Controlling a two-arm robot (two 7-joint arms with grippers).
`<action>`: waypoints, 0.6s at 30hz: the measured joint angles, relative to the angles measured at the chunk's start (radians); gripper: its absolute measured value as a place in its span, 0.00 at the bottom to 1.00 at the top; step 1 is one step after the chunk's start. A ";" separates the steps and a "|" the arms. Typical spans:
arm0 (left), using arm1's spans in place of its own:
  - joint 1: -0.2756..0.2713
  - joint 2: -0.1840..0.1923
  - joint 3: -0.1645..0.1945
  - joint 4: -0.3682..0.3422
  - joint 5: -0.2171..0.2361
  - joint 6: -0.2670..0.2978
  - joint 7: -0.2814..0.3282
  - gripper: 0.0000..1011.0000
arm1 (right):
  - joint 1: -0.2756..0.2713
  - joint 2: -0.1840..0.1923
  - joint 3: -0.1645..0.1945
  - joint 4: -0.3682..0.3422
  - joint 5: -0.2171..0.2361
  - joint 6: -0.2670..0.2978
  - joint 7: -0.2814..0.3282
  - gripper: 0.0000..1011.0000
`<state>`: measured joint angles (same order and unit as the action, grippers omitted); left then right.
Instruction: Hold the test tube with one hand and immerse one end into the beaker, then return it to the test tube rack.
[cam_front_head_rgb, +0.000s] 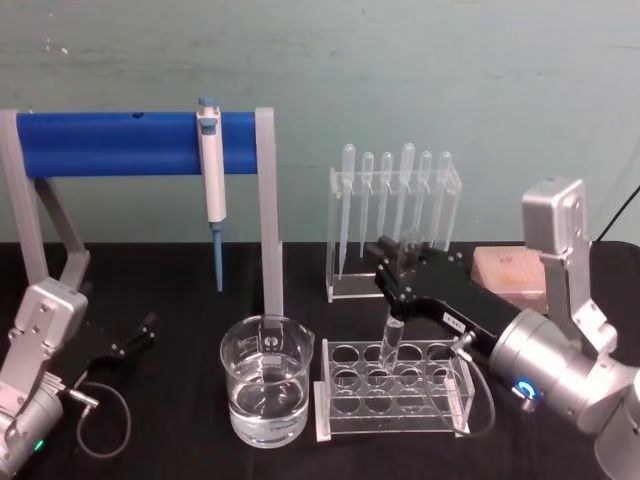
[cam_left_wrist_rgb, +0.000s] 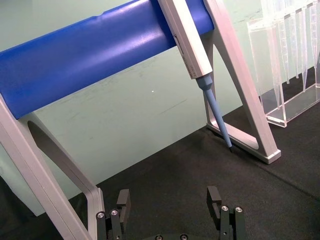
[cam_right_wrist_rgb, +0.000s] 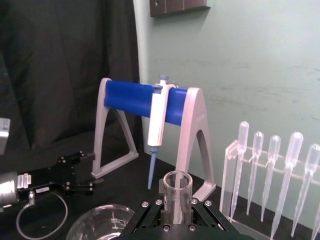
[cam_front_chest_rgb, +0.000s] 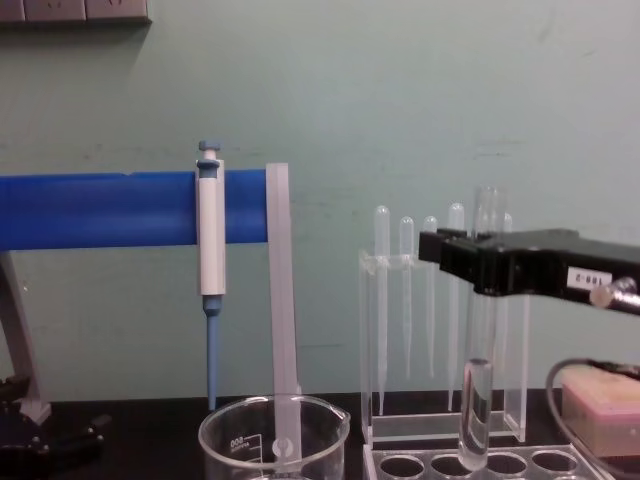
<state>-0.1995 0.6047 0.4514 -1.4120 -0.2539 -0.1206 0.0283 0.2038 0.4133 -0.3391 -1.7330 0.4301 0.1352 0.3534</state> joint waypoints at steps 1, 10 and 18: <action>0.000 0.000 0.000 0.000 0.000 0.000 0.000 0.99 | 0.003 0.002 0.000 -0.004 0.001 0.006 0.000 0.15; 0.000 0.000 0.000 0.000 0.000 0.000 0.000 0.99 | 0.030 0.020 -0.005 -0.038 0.028 0.078 0.000 0.15; 0.000 0.000 0.000 0.000 0.000 0.000 0.000 0.99 | 0.041 0.034 -0.014 -0.051 0.052 0.098 0.000 0.15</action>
<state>-0.1995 0.6047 0.4514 -1.4120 -0.2539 -0.1206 0.0283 0.2445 0.4475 -0.3529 -1.7841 0.4823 0.2330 0.3530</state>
